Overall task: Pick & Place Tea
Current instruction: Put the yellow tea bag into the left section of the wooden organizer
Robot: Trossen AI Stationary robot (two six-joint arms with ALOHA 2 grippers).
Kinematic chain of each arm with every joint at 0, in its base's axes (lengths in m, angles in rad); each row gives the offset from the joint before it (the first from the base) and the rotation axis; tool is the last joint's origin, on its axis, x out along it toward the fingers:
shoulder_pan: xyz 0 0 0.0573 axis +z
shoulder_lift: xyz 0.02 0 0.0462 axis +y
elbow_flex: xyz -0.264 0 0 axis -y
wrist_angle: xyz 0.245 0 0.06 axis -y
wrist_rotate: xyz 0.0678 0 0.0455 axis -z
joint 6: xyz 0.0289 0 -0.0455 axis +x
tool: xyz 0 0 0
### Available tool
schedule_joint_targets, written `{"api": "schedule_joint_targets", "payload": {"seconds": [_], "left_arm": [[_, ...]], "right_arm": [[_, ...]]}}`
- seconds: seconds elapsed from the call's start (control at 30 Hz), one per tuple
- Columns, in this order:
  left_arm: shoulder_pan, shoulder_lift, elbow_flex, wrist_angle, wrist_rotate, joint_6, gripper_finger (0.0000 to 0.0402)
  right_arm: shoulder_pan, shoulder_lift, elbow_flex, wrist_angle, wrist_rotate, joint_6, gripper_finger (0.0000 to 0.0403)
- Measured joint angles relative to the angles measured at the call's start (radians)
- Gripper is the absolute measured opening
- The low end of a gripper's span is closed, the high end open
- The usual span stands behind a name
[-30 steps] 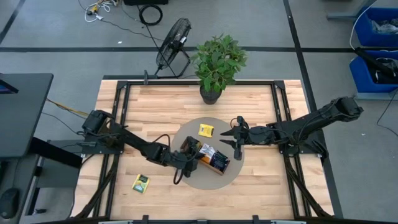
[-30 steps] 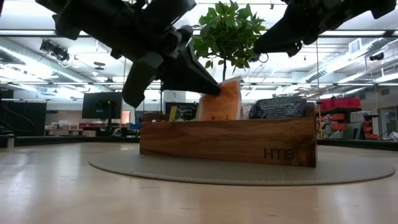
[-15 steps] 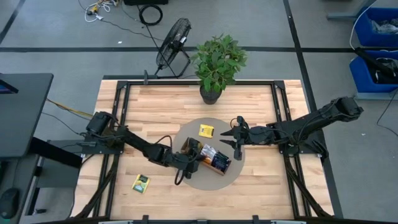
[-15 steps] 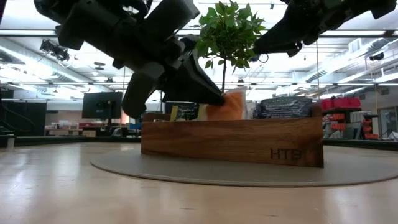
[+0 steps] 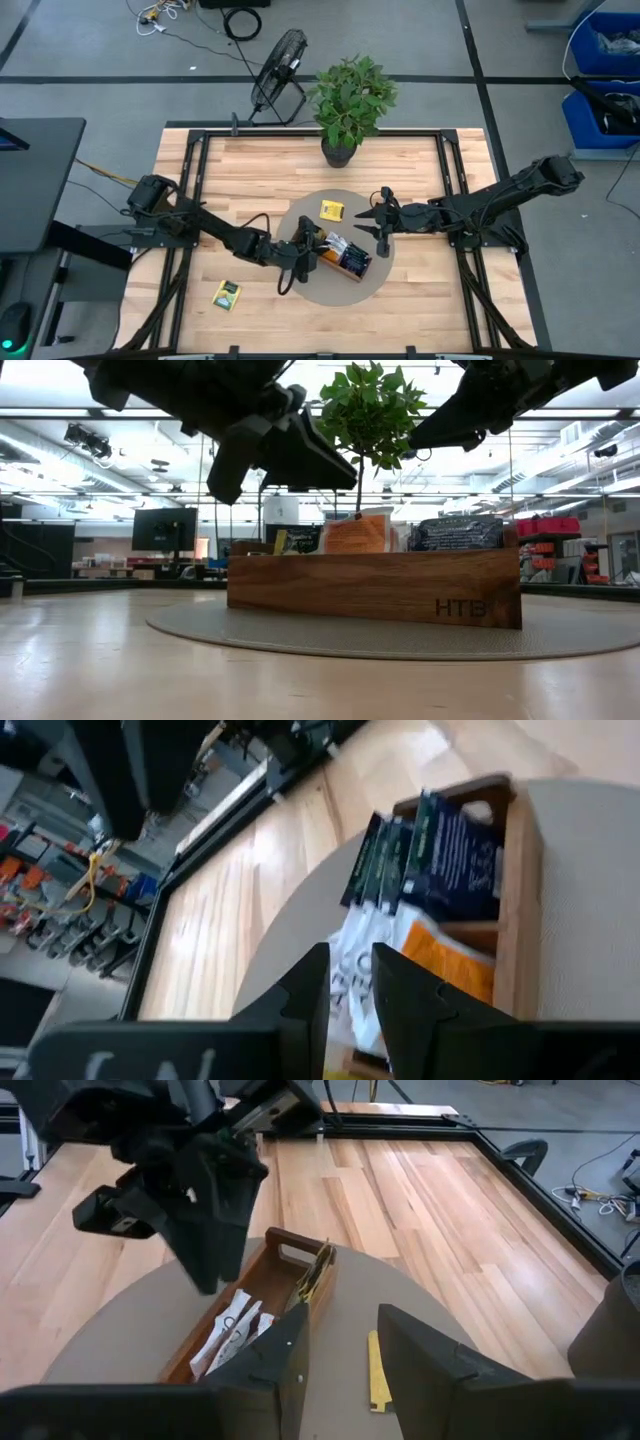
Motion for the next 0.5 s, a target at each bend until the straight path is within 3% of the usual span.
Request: {"api": "schedule_joint_targets", "payload": {"seconds": [0.1, 0.27, 0.5], "left_arm": [[-0.01, -0.021, 0.0, -0.016, -0.027, -0.055, 0.0087], [-0.023, -0.095, 0.0, -0.217, 0.017, -0.266, 0.0094], [-0.049, -0.192, 0.0, -0.527, 0.281, -0.571, 0.0095]], "right_arm": [[0.0, 0.0, 0.0, -0.001, 0.0, -0.001, 0.0128], [0.0, 0.0, 0.0, -0.015, 0.0, -0.001, 0.0128], [0.0, 0.0, 0.0, -0.017, 0.0, -0.004, 0.0128]]}}
